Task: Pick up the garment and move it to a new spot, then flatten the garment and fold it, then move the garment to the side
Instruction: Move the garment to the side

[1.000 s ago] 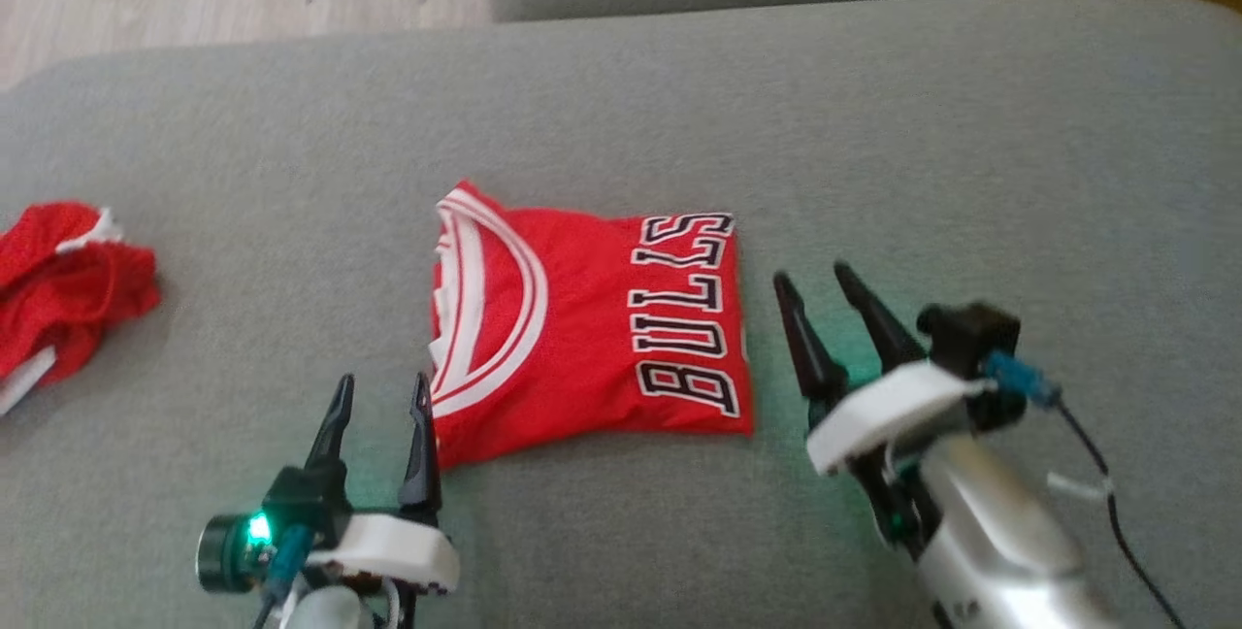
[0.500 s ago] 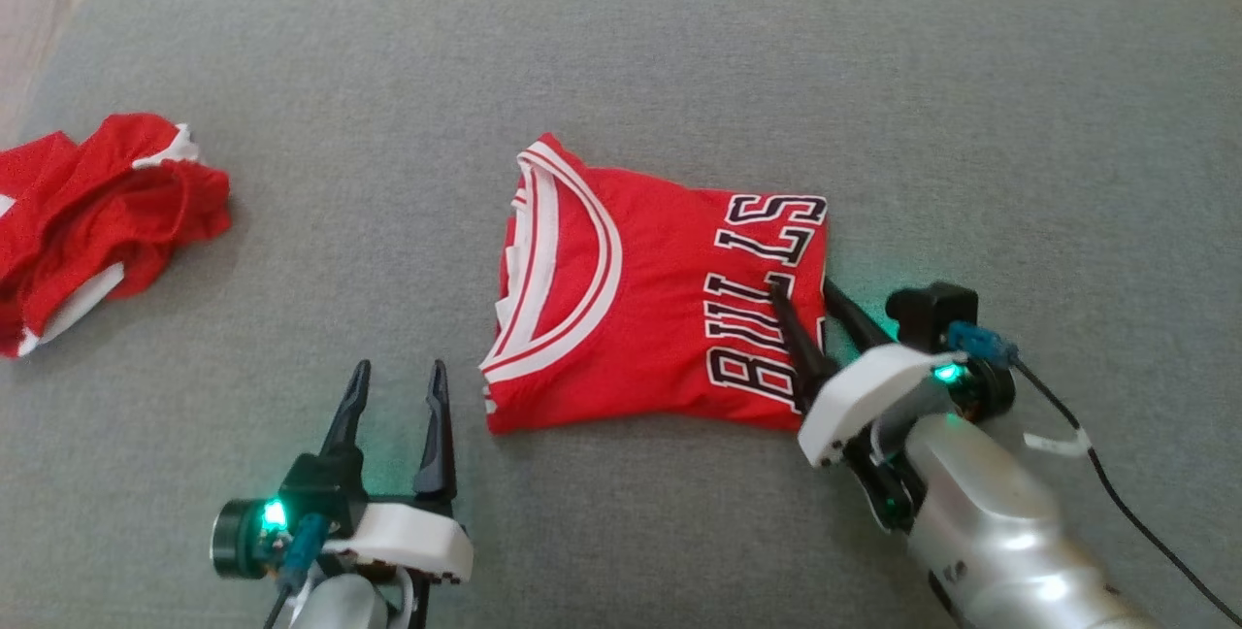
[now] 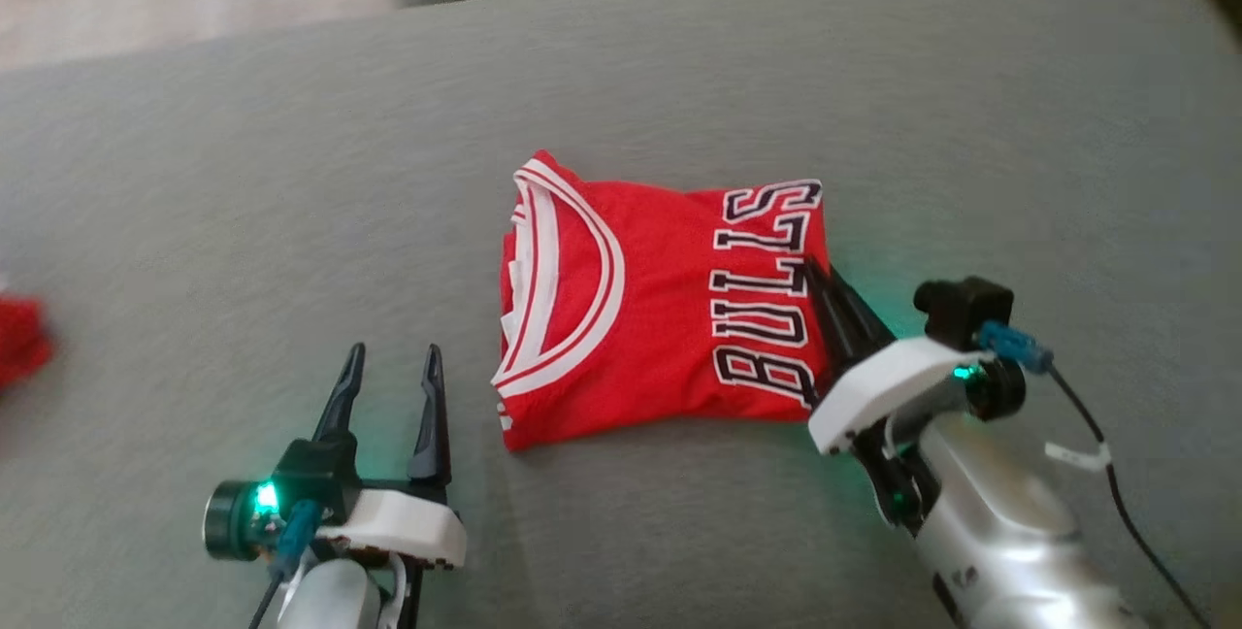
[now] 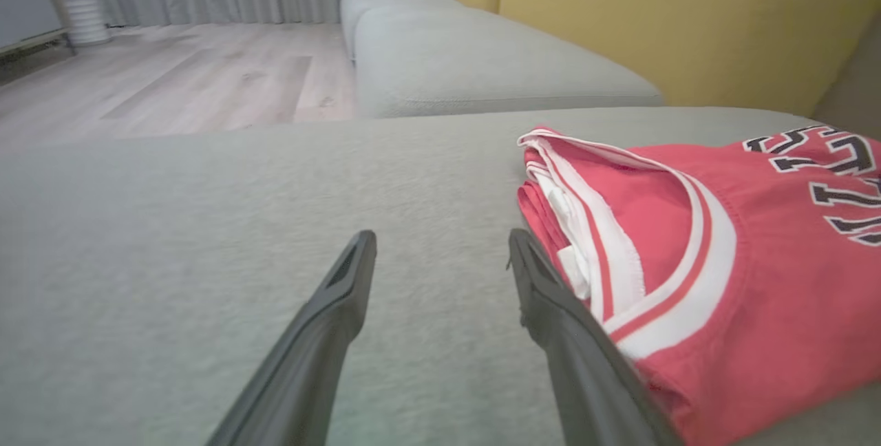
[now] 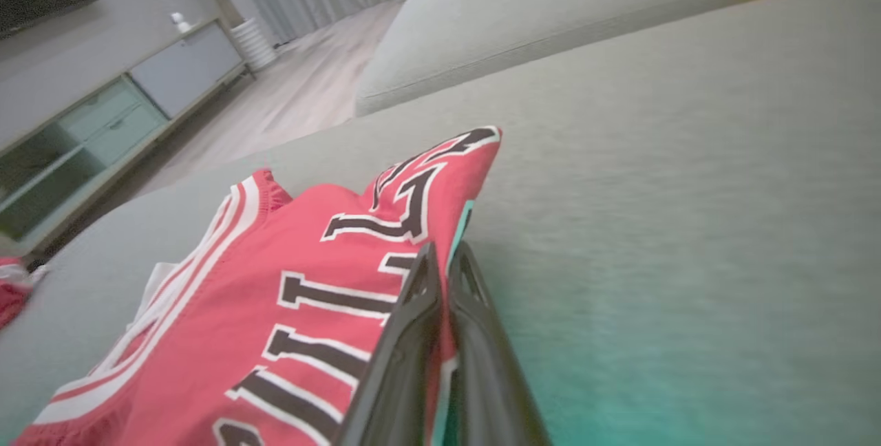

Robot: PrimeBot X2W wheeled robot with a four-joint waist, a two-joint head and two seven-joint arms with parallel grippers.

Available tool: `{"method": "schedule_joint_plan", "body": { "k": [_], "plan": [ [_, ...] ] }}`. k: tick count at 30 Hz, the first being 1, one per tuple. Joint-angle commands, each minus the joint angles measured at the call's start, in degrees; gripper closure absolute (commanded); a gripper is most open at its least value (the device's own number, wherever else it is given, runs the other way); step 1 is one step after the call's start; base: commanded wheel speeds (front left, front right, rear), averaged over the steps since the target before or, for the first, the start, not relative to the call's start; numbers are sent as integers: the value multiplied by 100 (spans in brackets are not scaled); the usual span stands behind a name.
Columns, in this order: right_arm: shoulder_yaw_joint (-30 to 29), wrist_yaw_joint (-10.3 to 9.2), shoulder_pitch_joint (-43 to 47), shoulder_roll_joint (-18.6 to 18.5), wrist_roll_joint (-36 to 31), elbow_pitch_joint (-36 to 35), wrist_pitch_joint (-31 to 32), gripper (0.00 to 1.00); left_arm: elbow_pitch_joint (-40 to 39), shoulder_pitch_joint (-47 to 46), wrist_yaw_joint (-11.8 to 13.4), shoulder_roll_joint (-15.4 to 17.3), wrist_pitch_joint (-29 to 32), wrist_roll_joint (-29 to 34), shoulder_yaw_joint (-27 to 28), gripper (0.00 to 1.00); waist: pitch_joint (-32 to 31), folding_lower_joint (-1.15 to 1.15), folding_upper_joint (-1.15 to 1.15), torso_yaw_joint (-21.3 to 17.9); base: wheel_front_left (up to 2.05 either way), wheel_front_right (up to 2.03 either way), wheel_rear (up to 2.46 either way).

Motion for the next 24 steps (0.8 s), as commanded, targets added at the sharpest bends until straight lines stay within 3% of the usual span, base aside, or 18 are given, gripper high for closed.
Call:
{"method": "schedule_joint_plan", "body": {
  "k": [1,7,12,24],
  "plan": [
    [67,-4,56,44,-60,-218,-78,100,-179,-212,-10,27,-55,27,174,0,-113,0,0,-806,0,0,0],
    [49,-4,330,44,-22,-486,-78,100,-146,-218,-47,27,-55,-9,66,0,-171,0,0,-1803,0,0,0],
    [37,-4,490,44,28,-658,-78,100,-120,-209,-65,27,-55,-10,10,0,-166,0,0,-2345,0,0,0],
    [-58,-4,251,45,-285,-716,-78,100,19,-262,-89,27,-55,15,-198,0,-43,0,0,-2355,0,0,0]
  ]
}}
